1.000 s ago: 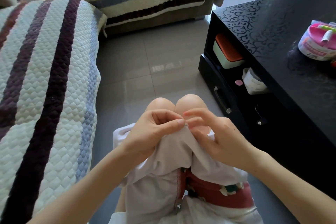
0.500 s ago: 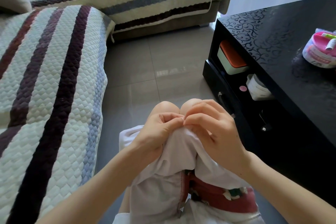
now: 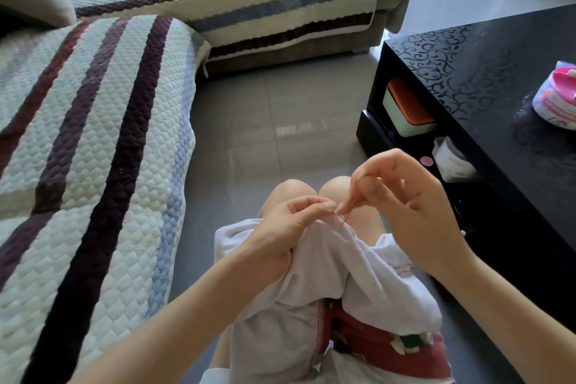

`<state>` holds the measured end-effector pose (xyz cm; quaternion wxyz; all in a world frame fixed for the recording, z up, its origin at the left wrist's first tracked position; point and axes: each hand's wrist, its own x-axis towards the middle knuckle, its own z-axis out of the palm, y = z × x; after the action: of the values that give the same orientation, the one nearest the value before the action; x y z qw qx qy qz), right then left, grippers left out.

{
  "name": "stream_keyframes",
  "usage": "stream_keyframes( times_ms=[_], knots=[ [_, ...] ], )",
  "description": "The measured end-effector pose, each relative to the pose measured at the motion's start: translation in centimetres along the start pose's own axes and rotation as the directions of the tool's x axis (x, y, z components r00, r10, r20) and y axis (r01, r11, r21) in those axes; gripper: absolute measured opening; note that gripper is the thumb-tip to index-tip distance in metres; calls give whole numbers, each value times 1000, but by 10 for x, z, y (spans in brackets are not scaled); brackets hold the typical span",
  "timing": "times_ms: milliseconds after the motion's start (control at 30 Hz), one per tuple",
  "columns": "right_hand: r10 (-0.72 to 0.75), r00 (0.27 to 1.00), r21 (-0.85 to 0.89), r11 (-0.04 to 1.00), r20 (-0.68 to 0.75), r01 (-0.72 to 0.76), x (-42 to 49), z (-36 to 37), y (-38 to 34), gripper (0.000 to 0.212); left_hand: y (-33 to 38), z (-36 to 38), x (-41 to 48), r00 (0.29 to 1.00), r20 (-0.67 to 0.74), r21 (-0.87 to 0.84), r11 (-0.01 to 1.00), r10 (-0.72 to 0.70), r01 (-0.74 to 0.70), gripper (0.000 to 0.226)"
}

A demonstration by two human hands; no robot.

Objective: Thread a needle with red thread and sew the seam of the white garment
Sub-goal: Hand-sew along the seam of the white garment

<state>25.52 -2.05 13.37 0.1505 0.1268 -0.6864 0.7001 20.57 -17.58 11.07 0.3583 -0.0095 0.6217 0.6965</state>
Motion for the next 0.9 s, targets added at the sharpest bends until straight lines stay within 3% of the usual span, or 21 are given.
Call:
stream_keyframes(
  times_ms=[100,167,267,467,533,667,900],
  knots=[
    [106,994,135,985,-9,-103,5,-5,-4,6,6,-1,4,995,85,-81,995,-51,58,16],
    [157,987,135,979,-36,-151,7,-10,-2,9,11,-1,6,985,158,-100,991,-74,90,16],
    [199,977,62,979,-73,-195,10,-20,2,9,23,-2,11,989,125,-91,992,-81,93,13],
    [142,972,-134,977,-185,-168,19,-40,11,17,66,-5,14,968,251,52,999,-16,3,7],
    [139,974,-208,962,-177,-175,21,-42,14,11,78,-6,15,959,284,83,996,2,-27,18],
    [166,975,-353,912,-146,-208,23,-34,23,12,92,-3,17,923,375,154,977,81,-148,14],
    [196,980,-267,944,-11,-192,23,-17,27,7,95,8,22,926,356,289,928,125,-236,11]
  ],
)
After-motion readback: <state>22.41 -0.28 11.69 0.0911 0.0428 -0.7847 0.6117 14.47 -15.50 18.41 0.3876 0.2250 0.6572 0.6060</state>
